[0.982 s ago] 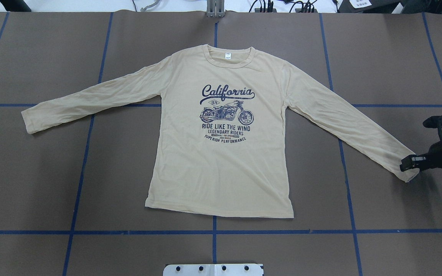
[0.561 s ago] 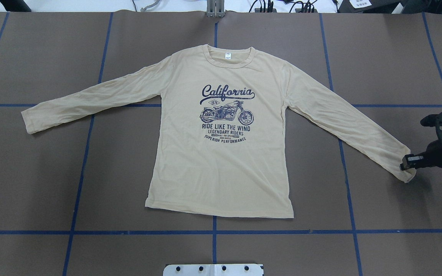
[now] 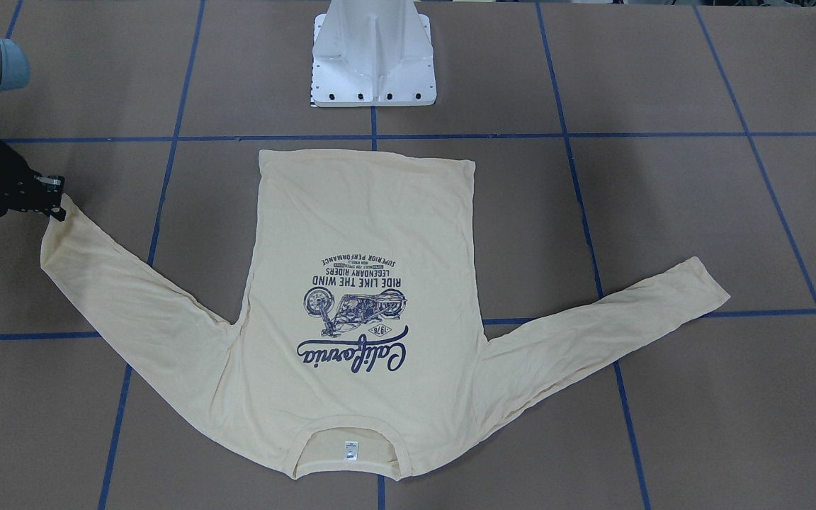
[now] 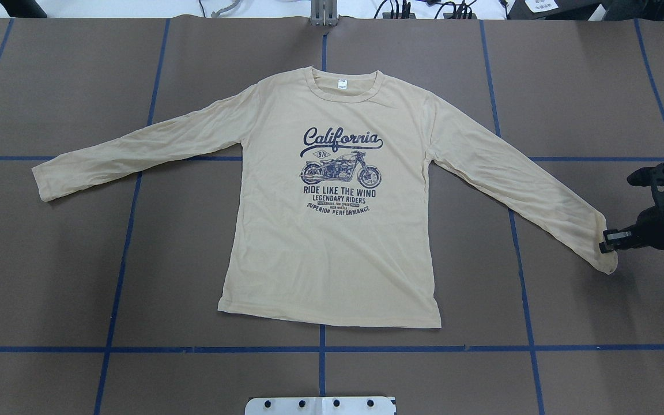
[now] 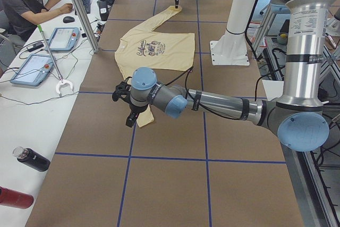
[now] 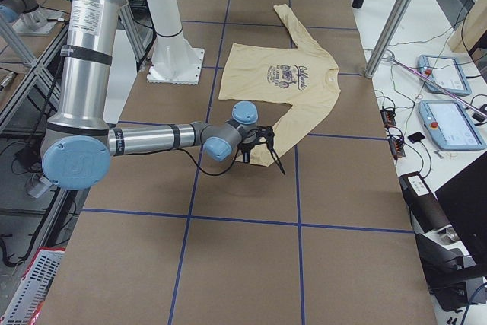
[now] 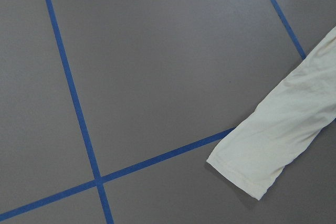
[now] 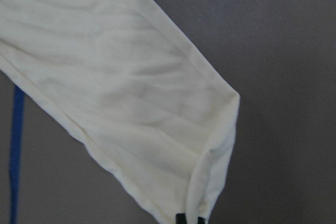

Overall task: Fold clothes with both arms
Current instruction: 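Carry the grasped sleeve with the right gripper across toward the collar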

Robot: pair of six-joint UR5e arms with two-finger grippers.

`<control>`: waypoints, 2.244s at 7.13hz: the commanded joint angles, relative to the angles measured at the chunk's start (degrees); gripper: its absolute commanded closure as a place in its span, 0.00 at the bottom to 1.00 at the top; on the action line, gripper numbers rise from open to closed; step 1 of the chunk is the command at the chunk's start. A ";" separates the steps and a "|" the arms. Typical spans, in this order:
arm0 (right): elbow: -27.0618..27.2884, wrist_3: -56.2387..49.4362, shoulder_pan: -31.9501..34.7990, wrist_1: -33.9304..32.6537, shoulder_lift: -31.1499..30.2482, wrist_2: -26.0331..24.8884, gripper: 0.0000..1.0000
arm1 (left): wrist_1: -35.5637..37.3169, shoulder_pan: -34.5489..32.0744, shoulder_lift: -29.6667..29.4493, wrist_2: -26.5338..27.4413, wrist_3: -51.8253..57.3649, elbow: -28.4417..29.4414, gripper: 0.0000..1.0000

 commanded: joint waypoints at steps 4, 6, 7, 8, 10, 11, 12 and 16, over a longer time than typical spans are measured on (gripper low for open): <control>0.22 6.53 4.33 -20.29 29.33 5.32 1.00 | -0.35 0.00 -0.26 0.00 -0.03 1.05 0.00; -3.97 6.71 4.07 -28.87 41.40 5.23 1.00 | -0.35 0.00 -0.44 0.00 -0.12 1.13 0.00; -7.57 6.71 3.98 -28.63 45.54 5.15 1.00 | -0.35 0.00 -0.70 0.00 -0.12 1.39 0.00; -10.13 6.71 3.89 -28.45 49.50 5.15 1.00 | -0.35 0.00 -0.70 0.00 -0.12 1.40 0.00; -16.79 6.45 3.37 -28.36 58.45 4.89 1.00 | -0.35 0.00 -0.70 0.00 -0.12 2.01 0.00; -21.44 6.36 2.06 -28.10 62.94 4.27 1.00 | -0.44 0.00 -0.88 0.00 -0.12 2.88 0.00; -24.88 6.44 -0.30 -23.92 64.46 1.57 1.00 | -0.44 0.00 -0.97 0.00 -0.12 3.24 0.00; -31.05 6.53 -4.63 -18.19 64.74 -2.58 1.00 | -5.87 0.00 -1.40 0.00 -0.47 8.06 0.00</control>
